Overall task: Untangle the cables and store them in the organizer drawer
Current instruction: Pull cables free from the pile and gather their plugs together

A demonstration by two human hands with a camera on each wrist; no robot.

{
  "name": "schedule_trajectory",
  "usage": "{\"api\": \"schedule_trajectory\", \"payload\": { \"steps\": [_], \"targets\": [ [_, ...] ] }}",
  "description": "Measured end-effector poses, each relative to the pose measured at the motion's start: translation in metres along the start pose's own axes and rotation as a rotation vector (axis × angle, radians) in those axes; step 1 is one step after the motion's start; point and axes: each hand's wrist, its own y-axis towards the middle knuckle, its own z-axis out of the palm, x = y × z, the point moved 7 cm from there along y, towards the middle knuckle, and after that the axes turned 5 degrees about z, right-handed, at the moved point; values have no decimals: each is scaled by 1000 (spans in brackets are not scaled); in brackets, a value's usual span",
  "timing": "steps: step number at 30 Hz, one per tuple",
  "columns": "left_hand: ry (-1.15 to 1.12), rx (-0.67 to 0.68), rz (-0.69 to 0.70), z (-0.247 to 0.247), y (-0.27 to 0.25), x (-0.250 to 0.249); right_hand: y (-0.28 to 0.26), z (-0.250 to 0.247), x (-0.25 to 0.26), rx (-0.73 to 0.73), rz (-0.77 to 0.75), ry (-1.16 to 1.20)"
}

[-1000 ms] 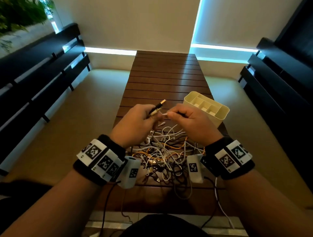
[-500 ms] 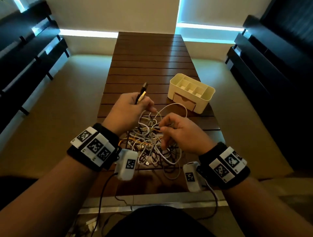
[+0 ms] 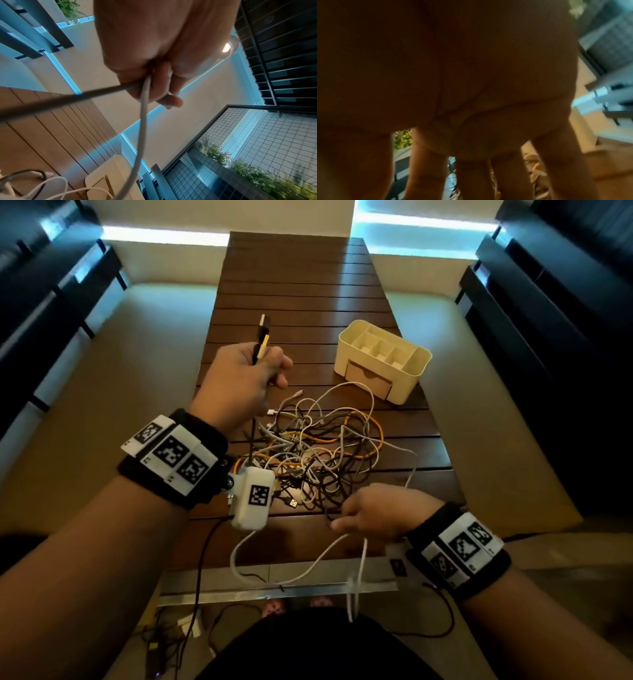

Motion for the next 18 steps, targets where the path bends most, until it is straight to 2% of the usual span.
{"api": "schedule_trajectory", "payload": {
  "steps": [2,4,7,9,12,14,18],
  "targets": [
    [15,-6,-2,1,-5,-2,1,-12,-14,-99,109,27],
    [-16,-3,-4,3,-9,-5,-3,-31,-19,-267,98,80],
    [-127,50,-19,11,-18,-11,-14,-59,-9,-485,-74,333],
    [-202,94,-55,20,-27,-15,-19,-69,5,-523,-231,566],
    [-405,193,-150,38,-40,-17,-16,-72,33,-483,-389,688],
    [-525,231,-177,43,-45,-19,-7,-64,49,-369,-451,749],
    [-619,171,-176,27,-43,-20,-5,-48,74,-139,-616,867]
  ]
}}
